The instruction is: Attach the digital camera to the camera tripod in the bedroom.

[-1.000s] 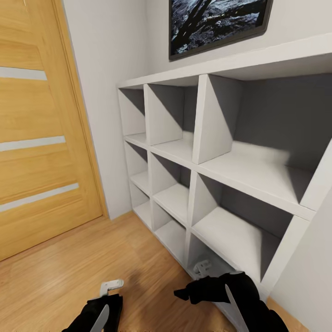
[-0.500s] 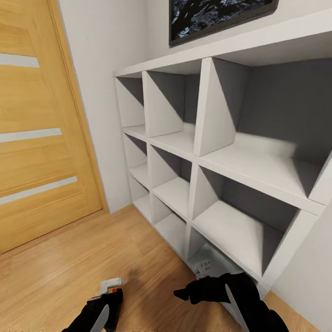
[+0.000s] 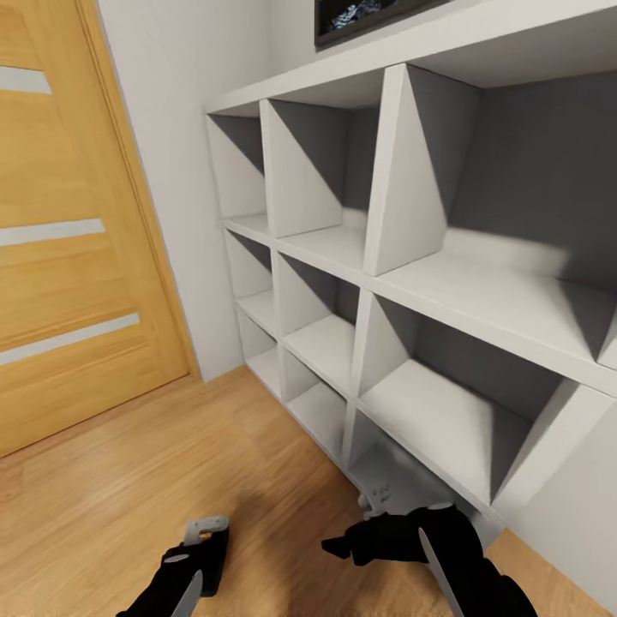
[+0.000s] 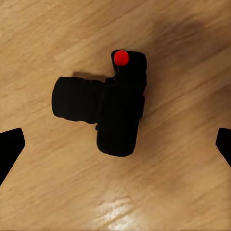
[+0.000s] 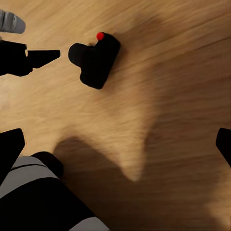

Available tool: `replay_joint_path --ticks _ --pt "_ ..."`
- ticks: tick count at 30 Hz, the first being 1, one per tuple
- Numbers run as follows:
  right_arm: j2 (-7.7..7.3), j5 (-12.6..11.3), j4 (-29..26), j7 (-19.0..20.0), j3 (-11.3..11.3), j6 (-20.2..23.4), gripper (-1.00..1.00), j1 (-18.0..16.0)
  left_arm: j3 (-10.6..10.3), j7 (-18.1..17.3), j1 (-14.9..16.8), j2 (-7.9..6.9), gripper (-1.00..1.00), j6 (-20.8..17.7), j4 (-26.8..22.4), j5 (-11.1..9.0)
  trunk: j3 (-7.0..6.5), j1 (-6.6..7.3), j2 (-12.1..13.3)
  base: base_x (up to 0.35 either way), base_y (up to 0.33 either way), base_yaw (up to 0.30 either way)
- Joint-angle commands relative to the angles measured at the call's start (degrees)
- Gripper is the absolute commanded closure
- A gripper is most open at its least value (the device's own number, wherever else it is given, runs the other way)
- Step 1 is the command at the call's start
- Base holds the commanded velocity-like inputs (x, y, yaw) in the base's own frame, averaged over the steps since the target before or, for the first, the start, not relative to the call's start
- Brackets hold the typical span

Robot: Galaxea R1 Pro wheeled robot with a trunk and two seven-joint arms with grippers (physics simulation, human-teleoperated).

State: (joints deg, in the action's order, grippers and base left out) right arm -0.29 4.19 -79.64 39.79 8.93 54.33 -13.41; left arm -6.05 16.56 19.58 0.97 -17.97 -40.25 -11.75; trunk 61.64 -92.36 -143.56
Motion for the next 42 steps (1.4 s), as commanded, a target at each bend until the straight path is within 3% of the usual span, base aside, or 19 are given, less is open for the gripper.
replay_joint_path --ticks 1,15,35,42 --pt "-0.06 0.45 -0.08 0.73 0.06 0.15 -1.0 -0.04 -0.27 0.51 0.02 -0.05 -1.0 -0.02 -0.08 -0.59 0.28 -0.01 -0.04 0.0 0.0 0.0" --pt "-0.22 0.46 -0.67 7.37 0.13 0.16 -1.0 -0.04 -0.28 0.49 0.02 -0.09 -1.0 0.66 0.0 -0.55 3.38 -0.37 -0.23 0.0 0.0 0.0" --pt "-0.15 0.61 -0.61 7.83 0.2 0.13 -1.0 -0.04 -0.31 0.44 0.02 -0.18 -1.0 0.66 -0.15 -0.47 7.81 -0.89 -0.49 0.0 0.0 0.0" --pt "0.19 -0.11 -2.05 8.09 -2.06 0.1 -1.0 -0.04 -0.45 0.45 -0.16 -0.09 -1.0 2.92 -2.42 1.82 7.81 -0.89 -0.5 0.0 0.0 0.0"
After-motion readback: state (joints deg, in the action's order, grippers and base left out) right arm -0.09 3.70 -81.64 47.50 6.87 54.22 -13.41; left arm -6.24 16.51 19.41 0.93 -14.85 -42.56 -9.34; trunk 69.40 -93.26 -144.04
